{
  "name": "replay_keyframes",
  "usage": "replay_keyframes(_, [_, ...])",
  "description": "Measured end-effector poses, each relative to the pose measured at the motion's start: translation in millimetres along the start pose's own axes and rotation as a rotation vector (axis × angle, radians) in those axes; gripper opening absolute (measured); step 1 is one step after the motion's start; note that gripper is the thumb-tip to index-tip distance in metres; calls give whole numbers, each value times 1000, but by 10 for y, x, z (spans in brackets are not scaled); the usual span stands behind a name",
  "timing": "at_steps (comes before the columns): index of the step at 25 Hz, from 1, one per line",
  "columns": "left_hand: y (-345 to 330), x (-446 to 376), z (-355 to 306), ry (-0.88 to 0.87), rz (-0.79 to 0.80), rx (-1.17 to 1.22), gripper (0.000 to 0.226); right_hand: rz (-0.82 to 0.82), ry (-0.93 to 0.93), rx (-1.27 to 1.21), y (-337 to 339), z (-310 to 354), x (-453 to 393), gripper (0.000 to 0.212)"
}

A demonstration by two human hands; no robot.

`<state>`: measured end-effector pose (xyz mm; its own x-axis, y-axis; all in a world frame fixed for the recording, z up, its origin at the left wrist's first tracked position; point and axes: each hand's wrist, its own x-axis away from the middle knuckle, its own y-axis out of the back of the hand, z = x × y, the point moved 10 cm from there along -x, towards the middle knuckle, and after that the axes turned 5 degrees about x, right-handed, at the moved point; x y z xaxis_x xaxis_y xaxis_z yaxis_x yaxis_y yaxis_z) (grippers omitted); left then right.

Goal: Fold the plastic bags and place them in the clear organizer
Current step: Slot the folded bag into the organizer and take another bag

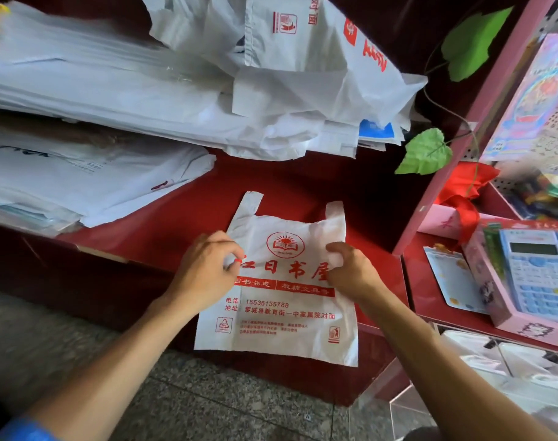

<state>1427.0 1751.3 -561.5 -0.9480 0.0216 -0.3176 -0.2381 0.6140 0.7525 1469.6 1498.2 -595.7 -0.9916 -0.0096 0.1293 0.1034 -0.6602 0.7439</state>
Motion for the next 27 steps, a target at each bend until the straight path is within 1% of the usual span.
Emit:
replay_keyframes(1, [-118, -4, -129, -78, 106, -7, 7, -22, 14, 1, 25, 6, -29, 62])
replay_keyframes(2, [-259, 13, -229, -118, 239, -5, 11, -51, 25, 12, 66, 15, -45, 63])
replay_keyframes(3, [-387, 46, -308, -131, 352, -2, 21, -94, 42, 53, 122, 29, -57, 64])
replay_keyframes(4, [-479, 62, -331, -123, 421, 4, 32, -146, 71, 116, 186, 58, -65, 64])
replay_keyframes(6, [-541, 49, -302, -67, 453, 22, 42, -248, 176, 167, 321, 225, 2, 57])
replay_keyframes(7, [-553, 29, -283, -49, 444, 21, 45, -286, 249, 171, 380, 352, 68, 48])
replay_keyframes(8, [-569, 17, -277, -44, 440, 22, 48, -285, 322, 167, 395, 469, 135, 38])
replay_keyframes(9, [-587, 13, -243, -24, 444, 40, 51, -221, 383, 142, 358, 566, 203, 28])
replay_keyframes(10, [-570, 12, -204, 9, 442, 83, 53, -94, 416, 91, 256, 618, 263, 21])
replay_keyframes(11, [-526, -7, -129, 39, 425, 134, 55, 81, 424, 63, 92, 627, 328, 21])
replay_keyframes(12, [-447, -30, -56, 38, 388, 175, 55, 253, 420, 111, -99, 595, 401, 28])
replay_keyframes(13, [-358, -30, -17, 15, 365, 174, 56, 373, 421, 239, -256, 520, 455, 40])
replay_keyframes(14, [-314, 0, 31, -10, 383, 136, 60, 416, 437, 368, -340, 428, 461, 52])
replay_keyframes(15, [-308, 52, 43, -37, 433, 70, 65, 398, 448, 446, -350, 367, 431, 60])
replay_keyframes(17, [-366, 159, 78, -93, 518, -74, 71, 336, 427, 465, -287, 297, 364, 66])
replay_keyframes(18, [-371, 177, 79, -120, 509, -122, 69, 319, 423, 469, -268, 279, 340, 67])
replay_keyframes(20, [-324, 161, 88, -112, 420, -106, 56, 300, 457, 463, -290, 286, 346, 63])
replay_keyframes(22, [-200, 121, 114, -44, 324, -21, 37, 246, 482, 362, -235, 341, 352, 46])
replay_keyframes(24, [-111, 141, 104, -1, 280, 43, 18, 169, 467, 316, -139, 320, 327, 30])
replay_keyframes(26, [-24, 169, 70, 5, 220, 97, 9, 110, 434, 337, -21, 238, 293, 17])
replay_keyframes(27, [-11, 191, 59, 8, 211, 144, 7, 97, 406, 298, 52, 176, 285, 10])
